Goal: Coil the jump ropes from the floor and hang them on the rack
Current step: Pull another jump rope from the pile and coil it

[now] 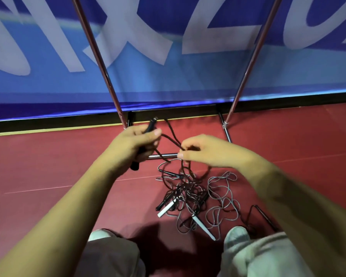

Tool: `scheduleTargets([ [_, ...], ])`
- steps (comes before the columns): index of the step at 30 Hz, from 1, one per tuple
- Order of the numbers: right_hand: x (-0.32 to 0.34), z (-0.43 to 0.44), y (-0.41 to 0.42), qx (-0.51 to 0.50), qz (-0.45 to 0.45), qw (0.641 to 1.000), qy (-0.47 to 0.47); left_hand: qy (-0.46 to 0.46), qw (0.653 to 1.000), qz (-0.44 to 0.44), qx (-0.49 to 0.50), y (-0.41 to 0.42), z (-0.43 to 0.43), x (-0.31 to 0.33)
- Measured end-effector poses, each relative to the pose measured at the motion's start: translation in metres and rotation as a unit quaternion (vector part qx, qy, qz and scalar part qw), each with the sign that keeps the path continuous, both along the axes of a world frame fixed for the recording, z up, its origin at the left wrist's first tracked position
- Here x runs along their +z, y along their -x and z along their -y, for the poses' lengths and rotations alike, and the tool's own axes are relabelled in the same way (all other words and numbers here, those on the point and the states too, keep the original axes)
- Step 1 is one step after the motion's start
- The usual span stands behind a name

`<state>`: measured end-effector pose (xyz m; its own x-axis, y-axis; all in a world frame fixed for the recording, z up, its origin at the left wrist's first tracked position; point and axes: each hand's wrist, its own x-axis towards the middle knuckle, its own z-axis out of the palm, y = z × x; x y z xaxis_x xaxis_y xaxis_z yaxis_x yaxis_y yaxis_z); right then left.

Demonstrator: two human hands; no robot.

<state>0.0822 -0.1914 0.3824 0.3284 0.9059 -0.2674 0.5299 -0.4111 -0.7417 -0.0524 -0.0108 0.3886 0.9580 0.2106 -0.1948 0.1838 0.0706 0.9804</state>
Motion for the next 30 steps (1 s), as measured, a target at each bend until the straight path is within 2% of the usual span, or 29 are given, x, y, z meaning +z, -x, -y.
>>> scheduleTargets([
  [4,-0.021,0.005,-0.010,0.003,-0.023,0.999,0.035,0.173,0.977,0.090,0.087,0.000,-0.012,0.003],
  [9,-0.029,0.006,-0.017,-0.031,0.066,0.995,0.063,0.181,0.968,0.087,0.153,0.004,-0.017,0.004],
  [10,-0.029,0.005,-0.016,-0.037,0.092,0.993,0.065,0.155,0.970,0.070,0.173,0.003,-0.020,0.001],
  [12,-0.024,0.004,-0.012,-0.052,0.129,0.989,0.051,0.005,0.973,0.014,0.230,0.002,-0.023,-0.003],
  [14,-0.017,0.003,-0.008,-0.064,0.138,0.988,0.032,-0.189,0.935,-0.047,0.297,0.002,-0.027,-0.008],
  [15,-0.015,0.003,-0.006,-0.065,0.134,0.988,0.028,-0.247,0.913,-0.054,0.322,0.003,-0.026,-0.010],
  [16,-0.013,0.002,-0.004,-0.064,0.128,0.989,0.026,-0.267,0.906,-0.042,0.326,0.003,-0.024,-0.010],
  [18,-0.008,-0.001,0.002,-0.052,0.117,0.992,0.024,-0.228,0.940,-0.015,0.255,0.001,-0.014,-0.007],
  [20,-0.003,-0.005,0.009,-0.039,0.106,0.994,0.008,-0.190,0.977,-0.021,0.093,-0.002,0.000,-0.005],
  [22,0.003,-0.008,0.012,-0.042,0.091,0.995,-0.020,-0.205,0.976,-0.046,-0.061,0.000,0.011,-0.006],
  [23,0.006,-0.009,0.012,-0.049,0.080,0.995,-0.033,-0.221,0.969,-0.053,-0.102,0.001,0.014,-0.008],
  [24,0.009,-0.008,0.012,-0.055,0.070,0.995,-0.044,-0.231,0.965,-0.056,-0.113,0.002,0.016,-0.010],
  [26,0.012,-0.007,0.011,-0.064,0.053,0.995,-0.063,-0.212,0.973,-0.050,-0.073,0.001,0.016,-0.008],
  [30,0.006,-0.007,0.008,-0.045,0.070,0.994,-0.076,-0.065,0.996,-0.004,0.062,-0.003,0.012,0.000],
])
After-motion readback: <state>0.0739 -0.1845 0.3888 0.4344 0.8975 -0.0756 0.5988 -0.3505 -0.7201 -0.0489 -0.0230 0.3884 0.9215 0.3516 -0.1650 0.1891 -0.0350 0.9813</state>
